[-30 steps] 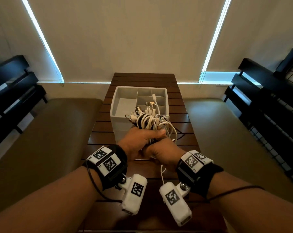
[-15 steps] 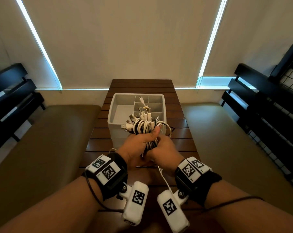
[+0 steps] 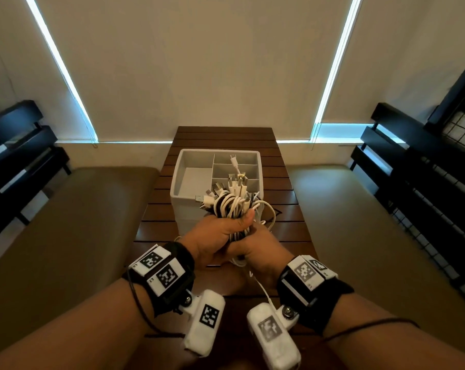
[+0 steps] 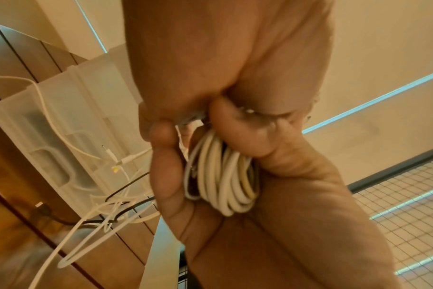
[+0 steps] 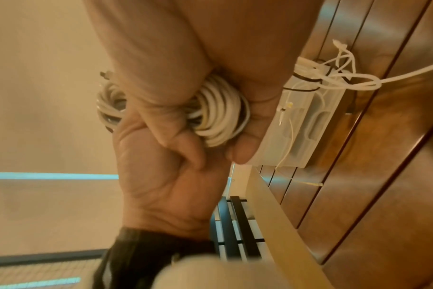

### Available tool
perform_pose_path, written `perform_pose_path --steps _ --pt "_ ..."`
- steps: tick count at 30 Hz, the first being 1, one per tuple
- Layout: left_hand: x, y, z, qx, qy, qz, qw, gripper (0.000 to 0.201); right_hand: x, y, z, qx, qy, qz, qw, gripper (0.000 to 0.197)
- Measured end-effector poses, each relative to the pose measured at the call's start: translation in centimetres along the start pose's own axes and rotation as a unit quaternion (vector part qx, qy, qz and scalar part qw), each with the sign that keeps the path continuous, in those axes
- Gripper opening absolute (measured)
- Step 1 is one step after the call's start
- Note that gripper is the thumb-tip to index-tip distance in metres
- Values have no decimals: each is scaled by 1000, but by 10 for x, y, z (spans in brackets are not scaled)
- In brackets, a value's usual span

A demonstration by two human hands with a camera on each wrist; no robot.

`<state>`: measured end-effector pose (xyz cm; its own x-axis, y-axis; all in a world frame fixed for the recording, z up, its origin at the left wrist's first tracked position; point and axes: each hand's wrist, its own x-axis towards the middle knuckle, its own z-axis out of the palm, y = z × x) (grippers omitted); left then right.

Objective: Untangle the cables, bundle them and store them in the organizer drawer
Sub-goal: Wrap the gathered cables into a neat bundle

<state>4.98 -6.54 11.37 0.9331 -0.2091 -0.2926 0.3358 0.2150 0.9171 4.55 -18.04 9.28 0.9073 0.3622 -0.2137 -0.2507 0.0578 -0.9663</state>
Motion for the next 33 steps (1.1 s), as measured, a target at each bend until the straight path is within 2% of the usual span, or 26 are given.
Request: perform_pose_path --steps 7,11,15,18,22,28,31,33 --pt "-2 1 -1 14 3 -6 1000 49 -2 -3 0 -14 2 10 1000 39" --pt "-2 1 -1 24 -14 -31 999 30 -3 -1 2 -18 -14 21 1000 34" --pt "0 0 -1 34 -17 -50 998 52 0 -3 7 -47 -8 34 998 25" --pt "0 3 0 22 -19 -51 998 40 -1 -9 12 -73 8 34 997 12" --pt "3 8 1 -81 -71 -59 992 45 5 -13 12 -77 51 -7 996 40" --pt "4 7 6 -64 -44 -54 996 26 7 -7 9 -142 88 -100 981 33" --pt "4 1 5 -44 -28 -36 998 26 2 -4 8 -163 51 -91 981 29" --pt "4 0 -2 -39 -35 -45 998 29 -2 -5 2 -177 -33 -47 983 34"
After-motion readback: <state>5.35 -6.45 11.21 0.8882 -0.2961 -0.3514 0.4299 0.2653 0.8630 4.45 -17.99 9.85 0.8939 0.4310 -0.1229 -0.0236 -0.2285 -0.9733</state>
